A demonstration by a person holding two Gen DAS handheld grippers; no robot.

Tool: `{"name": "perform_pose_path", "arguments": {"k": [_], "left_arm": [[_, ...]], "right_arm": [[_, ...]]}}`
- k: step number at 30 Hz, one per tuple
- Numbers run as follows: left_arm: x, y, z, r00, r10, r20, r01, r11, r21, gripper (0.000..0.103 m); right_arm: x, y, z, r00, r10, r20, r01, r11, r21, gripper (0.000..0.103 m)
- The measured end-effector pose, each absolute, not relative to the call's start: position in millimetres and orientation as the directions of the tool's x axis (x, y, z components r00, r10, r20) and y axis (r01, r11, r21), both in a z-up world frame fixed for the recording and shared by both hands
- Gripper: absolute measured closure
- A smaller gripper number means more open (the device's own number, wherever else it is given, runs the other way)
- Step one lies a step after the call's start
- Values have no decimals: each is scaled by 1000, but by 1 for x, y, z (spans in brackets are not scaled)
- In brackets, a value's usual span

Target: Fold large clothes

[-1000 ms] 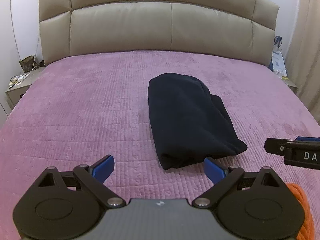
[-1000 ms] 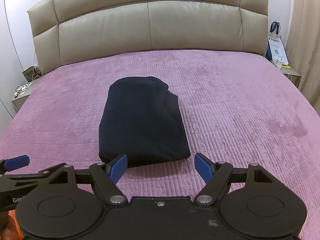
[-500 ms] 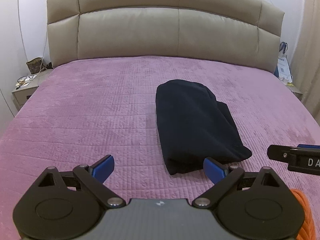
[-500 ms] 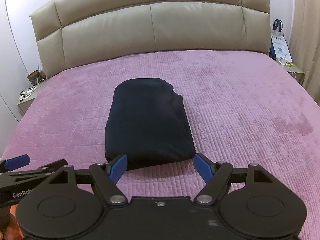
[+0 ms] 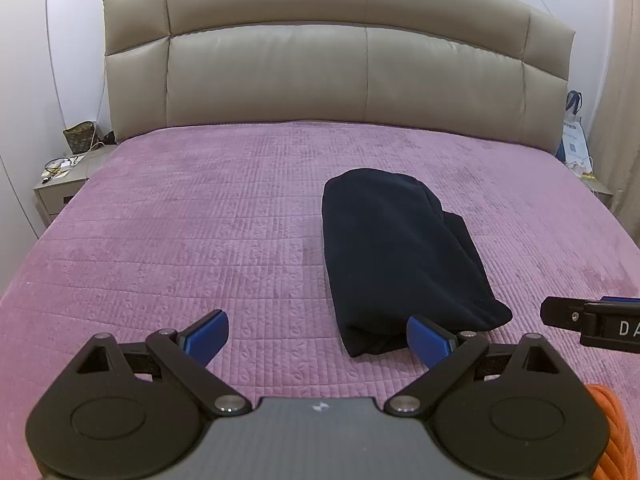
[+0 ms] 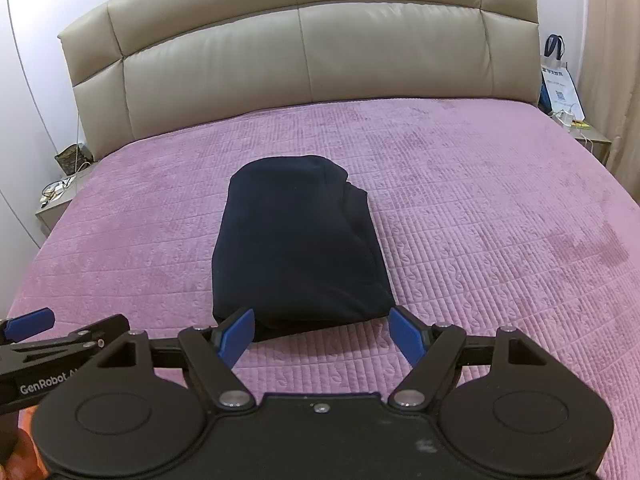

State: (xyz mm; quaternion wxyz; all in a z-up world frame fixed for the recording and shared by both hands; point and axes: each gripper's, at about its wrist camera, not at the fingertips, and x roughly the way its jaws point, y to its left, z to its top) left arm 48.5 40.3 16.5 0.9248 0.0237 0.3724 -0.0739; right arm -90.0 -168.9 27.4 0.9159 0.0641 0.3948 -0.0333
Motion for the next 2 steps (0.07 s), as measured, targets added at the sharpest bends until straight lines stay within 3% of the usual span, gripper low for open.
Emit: {"name": "perform_pose_path", "arguments": {"k": [2], "left_arm": [[48,41,16,722,-124,-681,161,987,-8,6]], "right_arm": [[-90,-169,27,686,-9,-728,113,989,95,15]]}}
